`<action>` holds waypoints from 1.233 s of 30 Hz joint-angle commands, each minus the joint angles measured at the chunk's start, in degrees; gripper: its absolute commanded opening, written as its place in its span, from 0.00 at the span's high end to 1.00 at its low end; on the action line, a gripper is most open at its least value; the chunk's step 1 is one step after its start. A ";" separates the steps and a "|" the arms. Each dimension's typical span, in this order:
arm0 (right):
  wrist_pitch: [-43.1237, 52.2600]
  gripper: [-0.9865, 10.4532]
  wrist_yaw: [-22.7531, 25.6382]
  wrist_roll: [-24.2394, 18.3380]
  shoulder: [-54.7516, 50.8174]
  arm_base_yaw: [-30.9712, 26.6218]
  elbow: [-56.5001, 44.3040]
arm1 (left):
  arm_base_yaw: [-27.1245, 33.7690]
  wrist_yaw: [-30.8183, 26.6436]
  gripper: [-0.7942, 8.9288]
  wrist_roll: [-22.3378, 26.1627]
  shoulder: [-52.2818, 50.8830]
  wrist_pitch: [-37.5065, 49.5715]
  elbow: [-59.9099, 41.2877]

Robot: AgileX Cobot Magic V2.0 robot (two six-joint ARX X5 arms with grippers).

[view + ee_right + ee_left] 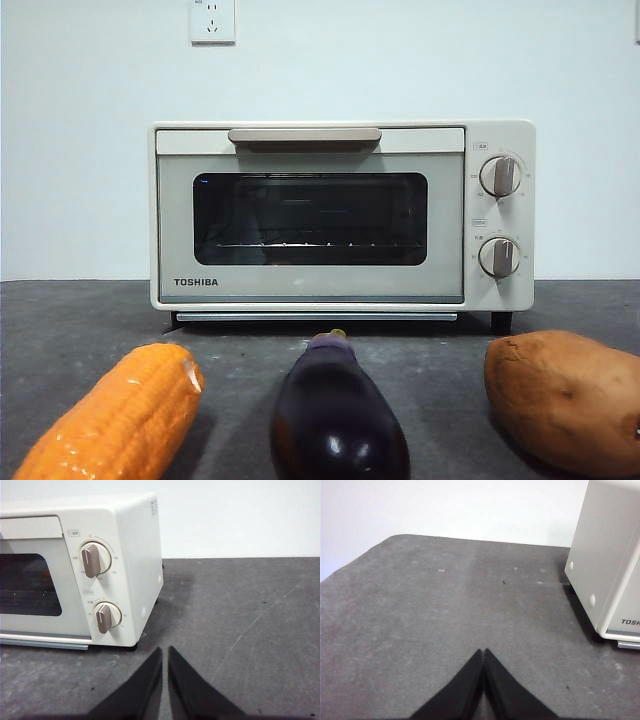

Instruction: Take the eggplant from the table,put the eggplant in the oven

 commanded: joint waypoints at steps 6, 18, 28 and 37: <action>1.11 0.91 -0.02 5.33 -0.07 0.00 -0.11 | 0.04 5.03 0.91 -19.06 -0.09 0.66 -1.51; -0.72 0.91 0.46 12.72 -0.02 -0.02 2.49 | 0.04 11.93 0.91 -20.46 0.35 -1.64 2.29; -10.25 0.91 1.75 12.68 4.35 0.00 14.99 | 0.04 15.74 0.91 -20.41 8.72 -6.97 12.20; -20.04 0.91 1.05 10.86 13.92 0.00 30.10 | 0.02 21.38 0.91 -18.27 21.27 -9.33 23.58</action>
